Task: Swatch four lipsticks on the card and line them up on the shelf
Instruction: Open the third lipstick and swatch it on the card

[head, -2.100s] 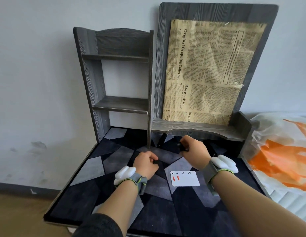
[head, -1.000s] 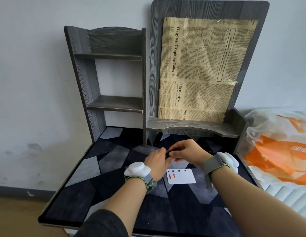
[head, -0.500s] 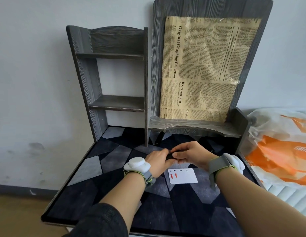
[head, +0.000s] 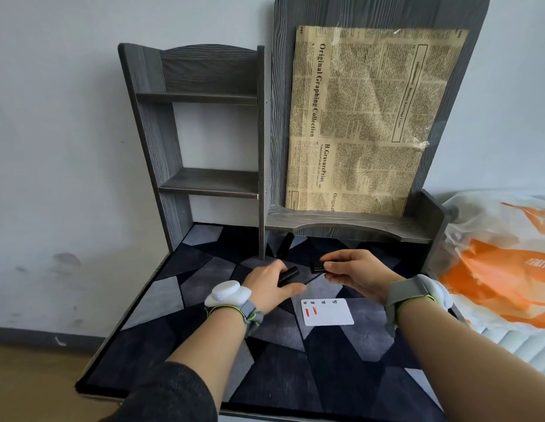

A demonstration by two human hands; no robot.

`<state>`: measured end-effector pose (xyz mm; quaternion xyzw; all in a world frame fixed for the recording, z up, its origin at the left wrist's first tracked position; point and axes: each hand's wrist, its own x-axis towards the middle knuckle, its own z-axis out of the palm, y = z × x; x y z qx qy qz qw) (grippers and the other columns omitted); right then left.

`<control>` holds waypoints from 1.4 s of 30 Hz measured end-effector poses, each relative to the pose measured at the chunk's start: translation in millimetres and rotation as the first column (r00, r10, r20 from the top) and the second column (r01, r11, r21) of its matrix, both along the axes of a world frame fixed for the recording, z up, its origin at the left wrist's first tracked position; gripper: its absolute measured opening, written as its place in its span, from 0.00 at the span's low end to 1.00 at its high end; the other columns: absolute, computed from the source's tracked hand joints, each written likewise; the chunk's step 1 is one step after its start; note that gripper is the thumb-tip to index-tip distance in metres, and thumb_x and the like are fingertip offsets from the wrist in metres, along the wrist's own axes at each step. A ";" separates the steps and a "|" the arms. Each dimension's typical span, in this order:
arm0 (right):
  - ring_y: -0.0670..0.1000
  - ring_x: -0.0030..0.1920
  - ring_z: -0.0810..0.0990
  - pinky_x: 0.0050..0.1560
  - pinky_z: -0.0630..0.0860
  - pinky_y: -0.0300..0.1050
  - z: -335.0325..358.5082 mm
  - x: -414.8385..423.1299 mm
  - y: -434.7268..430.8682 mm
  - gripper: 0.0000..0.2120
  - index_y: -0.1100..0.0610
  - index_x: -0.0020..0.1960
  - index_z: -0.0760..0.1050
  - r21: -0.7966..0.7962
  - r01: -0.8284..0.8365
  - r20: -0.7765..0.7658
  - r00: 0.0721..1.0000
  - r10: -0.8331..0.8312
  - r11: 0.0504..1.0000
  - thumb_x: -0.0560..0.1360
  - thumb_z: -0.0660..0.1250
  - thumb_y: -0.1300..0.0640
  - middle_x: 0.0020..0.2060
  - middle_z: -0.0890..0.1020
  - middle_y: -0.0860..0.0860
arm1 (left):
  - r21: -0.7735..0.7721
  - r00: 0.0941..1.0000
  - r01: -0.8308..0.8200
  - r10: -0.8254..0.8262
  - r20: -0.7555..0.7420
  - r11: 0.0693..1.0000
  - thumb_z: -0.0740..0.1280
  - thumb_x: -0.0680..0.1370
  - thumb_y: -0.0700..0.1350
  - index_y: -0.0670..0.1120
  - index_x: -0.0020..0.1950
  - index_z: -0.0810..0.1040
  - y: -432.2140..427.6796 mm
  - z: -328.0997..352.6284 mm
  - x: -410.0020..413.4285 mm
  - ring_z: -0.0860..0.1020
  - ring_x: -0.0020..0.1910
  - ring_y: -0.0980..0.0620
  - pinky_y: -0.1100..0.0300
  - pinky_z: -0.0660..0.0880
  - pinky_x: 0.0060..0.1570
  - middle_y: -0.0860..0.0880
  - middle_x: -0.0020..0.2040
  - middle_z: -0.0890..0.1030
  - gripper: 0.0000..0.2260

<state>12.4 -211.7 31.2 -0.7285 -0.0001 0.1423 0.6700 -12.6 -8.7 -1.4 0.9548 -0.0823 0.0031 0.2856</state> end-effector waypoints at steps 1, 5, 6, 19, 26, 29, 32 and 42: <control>0.51 0.38 0.80 0.38 0.81 0.37 -0.7 -0.2 -0.3 0.05 0.63 0.49 0.79 0.008 0.008 -0.002 1.000 -0.008 1.000 0.75 0.66 0.68 0.40 0.80 0.56 | -0.017 1.000 -0.014 0.014 -0.003 1.000 0.65 0.73 0.63 0.46 0.58 0.72 -0.8 -0.2 0.2 0.77 0.51 0.47 0.55 0.72 0.48 0.47 0.51 0.79 0.24; 0.51 0.35 0.77 0.34 0.77 0.37 0.5 -0.8 -0.2 0.05 0.62 0.47 0.77 0.081 0.037 -0.036 0.999 -0.034 0.996 0.76 0.64 0.69 0.37 0.77 0.56 | -0.136 0.995 -0.089 0.080 -0.066 0.987 0.57 0.79 0.57 0.45 0.56 0.69 -4.7 -2.3 4.9 0.76 0.55 0.40 0.51 0.71 0.53 0.42 0.52 0.78 0.16; 0.51 0.34 0.76 0.32 0.75 0.38 1.1 -0.5 0.1 0.05 0.61 0.46 0.76 0.099 0.048 -0.047 0.998 -0.043 0.994 0.76 0.63 0.69 0.36 0.76 0.55 | -0.162 0.995 -0.087 0.076 -0.070 0.983 0.57 0.80 0.55 0.45 0.55 0.68 -6.0 -3.4 5.9 0.75 0.55 0.40 0.51 0.71 0.53 0.42 0.51 0.78 0.13; 0.49 0.28 0.70 0.27 0.71 0.38 6.8 -3.6 7.9 0.06 0.58 0.43 0.77 -0.049 0.024 -0.112 0.993 -0.030 0.999 0.76 0.67 0.55 0.32 0.73 0.52 | -0.573 0.986 0.002 0.092 0.136 0.820 0.74 0.70 0.41 0.51 0.47 0.83 -17.8 11.4 9.0 0.78 0.37 0.57 0.66 0.74 0.43 0.51 0.40 0.83 0.08; 0.49 0.29 0.74 0.30 0.74 0.38 5.6 -6.4 11.7 0.11 0.60 0.59 0.77 0.083 -0.072 -0.159 0.984 0.084 0.994 0.78 0.63 0.62 0.45 0.80 0.61 | -0.612 0.984 0.004 0.104 0.142 0.791 0.75 0.68 0.39 0.51 0.47 0.83 -21.2 14.3 6.7 0.82 0.43 0.54 0.62 0.77 0.48 0.49 0.43 0.85 0.11; 0.48 0.28 0.74 0.29 0.74 0.39 5.2 -5.2 11.9 0.11 0.61 0.59 0.77 0.095 -0.052 -0.151 0.986 0.066 0.994 0.78 0.64 0.62 0.42 0.80 0.59 | -0.646 0.981 -0.083 0.175 0.079 0.759 0.77 0.67 0.44 0.50 0.47 0.80 -22.2 15.9 6.1 0.82 0.38 0.55 0.61 0.78 0.44 0.48 0.41 0.85 0.12; 0.48 0.28 0.74 0.29 0.75 0.39 6.4 -6.4 11.8 0.09 0.59 0.57 0.77 0.080 -0.053 -0.150 0.987 0.064 0.995 0.78 0.64 0.62 0.41 0.79 0.57 | -0.665 0.967 -0.159 0.252 0.045 0.730 0.76 0.66 0.51 0.50 0.41 0.80 -22.0 18.0 6.5 0.83 0.33 0.50 0.51 0.82 0.43 0.47 0.34 0.84 0.09; 0.49 0.29 0.73 0.26 0.73 0.38 8.1 -9.2 13.3 0.04 0.61 0.50 0.76 0.126 -0.010 -0.157 0.987 0.030 0.992 0.78 0.63 0.62 0.36 0.77 0.57 | -0.633 0.975 -0.090 0.198 0.102 0.769 0.77 0.66 0.42 0.51 0.45 0.80 -23.7 23.2 2.5 0.81 0.39 0.56 0.64 0.76 0.45 0.51 0.41 0.84 0.11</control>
